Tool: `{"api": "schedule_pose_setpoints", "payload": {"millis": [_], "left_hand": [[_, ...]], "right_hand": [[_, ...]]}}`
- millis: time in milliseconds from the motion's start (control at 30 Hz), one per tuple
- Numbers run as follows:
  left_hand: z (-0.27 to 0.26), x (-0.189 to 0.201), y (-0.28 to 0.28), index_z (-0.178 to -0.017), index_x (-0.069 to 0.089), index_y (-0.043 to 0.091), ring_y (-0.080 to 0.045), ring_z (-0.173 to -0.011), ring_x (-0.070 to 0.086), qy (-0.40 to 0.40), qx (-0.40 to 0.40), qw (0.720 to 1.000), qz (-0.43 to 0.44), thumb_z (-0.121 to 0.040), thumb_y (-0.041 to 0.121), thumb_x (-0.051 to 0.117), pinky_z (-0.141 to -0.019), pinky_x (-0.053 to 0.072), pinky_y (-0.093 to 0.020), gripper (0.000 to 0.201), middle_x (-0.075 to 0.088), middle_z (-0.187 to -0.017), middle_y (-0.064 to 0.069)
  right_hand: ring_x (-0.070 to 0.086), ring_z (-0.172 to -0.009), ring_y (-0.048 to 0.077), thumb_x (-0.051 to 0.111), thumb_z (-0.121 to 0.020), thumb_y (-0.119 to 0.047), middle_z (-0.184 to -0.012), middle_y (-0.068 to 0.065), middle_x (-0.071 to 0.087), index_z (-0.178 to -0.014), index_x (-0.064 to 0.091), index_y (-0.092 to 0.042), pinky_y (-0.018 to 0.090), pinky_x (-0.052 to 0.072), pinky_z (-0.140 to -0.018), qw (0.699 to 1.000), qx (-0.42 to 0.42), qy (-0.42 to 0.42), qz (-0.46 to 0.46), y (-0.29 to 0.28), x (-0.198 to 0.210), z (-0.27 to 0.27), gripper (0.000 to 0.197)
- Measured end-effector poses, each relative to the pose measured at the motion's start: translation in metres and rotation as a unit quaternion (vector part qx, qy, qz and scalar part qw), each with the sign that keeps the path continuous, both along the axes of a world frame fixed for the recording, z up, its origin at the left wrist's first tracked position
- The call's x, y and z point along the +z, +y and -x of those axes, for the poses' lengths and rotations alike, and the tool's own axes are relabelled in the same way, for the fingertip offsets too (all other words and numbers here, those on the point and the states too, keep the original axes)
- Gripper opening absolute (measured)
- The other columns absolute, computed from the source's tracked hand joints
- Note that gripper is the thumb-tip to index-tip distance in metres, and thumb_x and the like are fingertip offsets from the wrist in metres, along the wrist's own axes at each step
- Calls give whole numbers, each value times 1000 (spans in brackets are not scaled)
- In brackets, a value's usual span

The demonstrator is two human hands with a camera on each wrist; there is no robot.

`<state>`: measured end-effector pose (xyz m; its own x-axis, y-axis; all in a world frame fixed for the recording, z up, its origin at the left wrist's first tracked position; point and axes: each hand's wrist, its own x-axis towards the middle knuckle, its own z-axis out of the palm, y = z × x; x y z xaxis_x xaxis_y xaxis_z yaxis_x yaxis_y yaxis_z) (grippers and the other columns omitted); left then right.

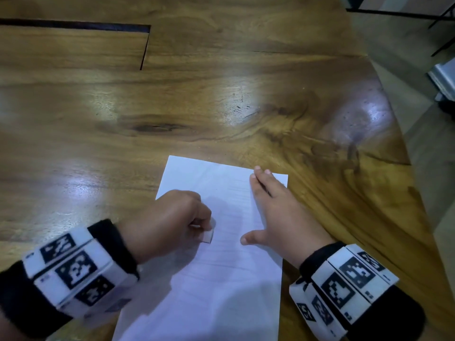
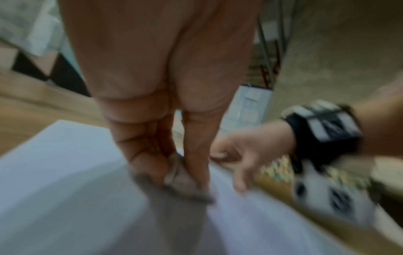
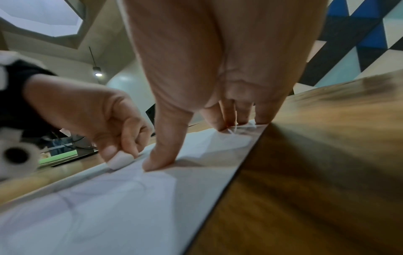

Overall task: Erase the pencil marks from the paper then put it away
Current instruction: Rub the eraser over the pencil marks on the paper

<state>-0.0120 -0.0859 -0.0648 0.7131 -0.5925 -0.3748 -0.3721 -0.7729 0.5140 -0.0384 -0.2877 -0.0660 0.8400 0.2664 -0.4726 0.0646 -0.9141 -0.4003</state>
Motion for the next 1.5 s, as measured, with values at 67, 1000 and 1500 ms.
{"api": "schedule_pose_setpoints", "payload": {"millis": [67, 1000, 1500], "left_hand": [[-22, 7, -11, -74, 72, 19, -8, -59, 50, -6, 15, 1000, 7, -69, 22, 75, -53, 33, -7, 7, 60, -64, 6], [-55, 9, -41, -85, 65, 14, -15, -69, 49, -52, 26, 998, 6, -75, 16, 68, -55, 31, -24, 10, 51, -68, 6], [-42, 6, -36, -79, 68, 14, -13, -62, 45, -77, 36, 996, 33, -75, 15, 69, -52, 27, -19, 4, 51, -69, 3]], "right_hand": [[-23, -141, 5, 70, -78, -45, -154, -10, -27, -150, -11, -19, 20, -4, -115, 1000, 6, 4, -2, 0, 1, 0, 110], [-18, -143, 10, 69, -76, -52, -156, -8, -21, -150, -6, -31, 25, 9, -115, 1000, 11, -14, 25, 1, -1, 0, 108], [-16, -144, 12, 68, -76, -52, -156, -5, -21, -150, -7, -30, 26, 5, -115, 999, 18, 1, 47, 4, 0, -2, 108]]}}
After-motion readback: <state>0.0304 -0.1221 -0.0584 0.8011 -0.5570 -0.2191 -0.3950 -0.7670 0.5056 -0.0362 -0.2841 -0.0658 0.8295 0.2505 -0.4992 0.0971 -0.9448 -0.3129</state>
